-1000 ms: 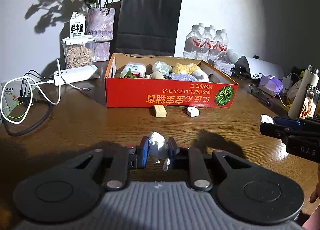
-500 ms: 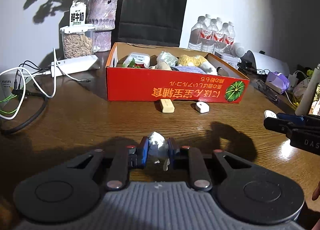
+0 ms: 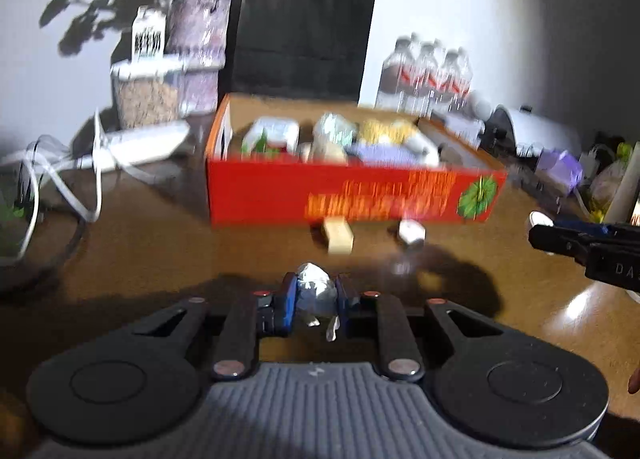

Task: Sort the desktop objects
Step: 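Lower the white piece and round lid into the box and open both grippers, then withdraw both grippers from the box toward the beige block and white piece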

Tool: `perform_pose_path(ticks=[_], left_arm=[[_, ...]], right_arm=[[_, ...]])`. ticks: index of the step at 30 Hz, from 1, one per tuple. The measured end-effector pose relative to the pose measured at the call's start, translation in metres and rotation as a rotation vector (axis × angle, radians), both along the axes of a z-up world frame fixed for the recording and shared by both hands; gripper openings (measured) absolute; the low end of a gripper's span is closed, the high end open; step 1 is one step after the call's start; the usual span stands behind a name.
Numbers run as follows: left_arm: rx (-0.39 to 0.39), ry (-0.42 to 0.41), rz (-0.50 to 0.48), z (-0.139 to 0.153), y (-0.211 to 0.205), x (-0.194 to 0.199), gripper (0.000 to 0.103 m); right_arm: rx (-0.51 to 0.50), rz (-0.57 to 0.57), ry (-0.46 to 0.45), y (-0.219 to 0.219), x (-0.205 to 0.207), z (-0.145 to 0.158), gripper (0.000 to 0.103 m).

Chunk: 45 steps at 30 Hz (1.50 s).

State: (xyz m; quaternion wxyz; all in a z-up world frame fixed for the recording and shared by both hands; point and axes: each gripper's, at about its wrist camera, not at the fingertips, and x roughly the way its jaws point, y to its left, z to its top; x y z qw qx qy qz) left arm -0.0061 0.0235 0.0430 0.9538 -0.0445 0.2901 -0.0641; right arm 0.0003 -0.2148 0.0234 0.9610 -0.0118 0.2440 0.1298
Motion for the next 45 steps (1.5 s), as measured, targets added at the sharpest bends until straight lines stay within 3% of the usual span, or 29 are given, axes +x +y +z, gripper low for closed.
perform_pose_path(ticks=[5, 9, 13, 16, 17, 19, 21, 23, 25, 27, 30, 38, 45], left_arm=[[-0.002, -0.048, -0.041, 0.027, 0.002, 0.049, 0.021], [0.021, -0.03, -0.037, 0.038, 0.003, 0.098, 0.021], [0.062, 0.074, -0.052, 0.032, 0.006, 0.149, 0.021], [0.095, 0.156, -0.042, 0.02, 0.013, 0.176, 0.024], [0.098, 0.184, -0.04, 0.017, 0.015, 0.181, 0.028], [0.11, 0.183, -0.042, 0.016, 0.016, 0.184, 0.06], [0.122, 0.14, -0.04, 0.02, 0.016, 0.181, 0.073], [0.113, 0.113, -0.023, 0.027, 0.018, 0.179, 0.075], [0.07, 0.098, 0.004, 0.035, 0.021, 0.172, 0.09], [0.039, 0.067, 0.01, 0.041, 0.021, 0.157, 0.095], [0.043, 0.025, 0.01, 0.049, 0.013, 0.132, 0.102], [0.037, -0.012, 0.029, 0.044, -0.005, 0.056, 0.103], [0.033, -0.036, 0.025, 0.013, -0.02, -0.007, 0.103]], right_arm=[[0.046, 0.03, -0.047, -0.006, 0.036, 0.029, 0.038], [0.098, 0.061, 0.034, -0.001, 0.093, 0.04, 0.038], [0.135, 0.097, 0.166, 0.014, 0.164, 0.032, 0.038], [0.08, 0.05, 0.225, 0.028, 0.206, 0.019, 0.038], [0.043, 0.029, 0.233, 0.034, 0.215, 0.015, 0.038], [-0.022, 0.022, 0.239, 0.043, 0.226, 0.007, 0.039], [-0.042, -0.006, 0.242, 0.045, 0.231, 0.005, 0.05], [-0.026, -0.025, 0.221, 0.04, 0.227, 0.01, 0.058], [-0.011, -0.021, 0.191, 0.035, 0.215, 0.018, 0.062], [-0.008, -0.024, 0.156, 0.029, 0.2, 0.025, 0.069], [-0.013, -0.022, 0.097, 0.023, 0.171, 0.032, 0.071], [-0.037, 0.04, 0.053, 0.015, 0.083, 0.018, 0.075], [-0.012, 0.06, 0.106, 0.005, 0.025, -0.013, 0.079]])
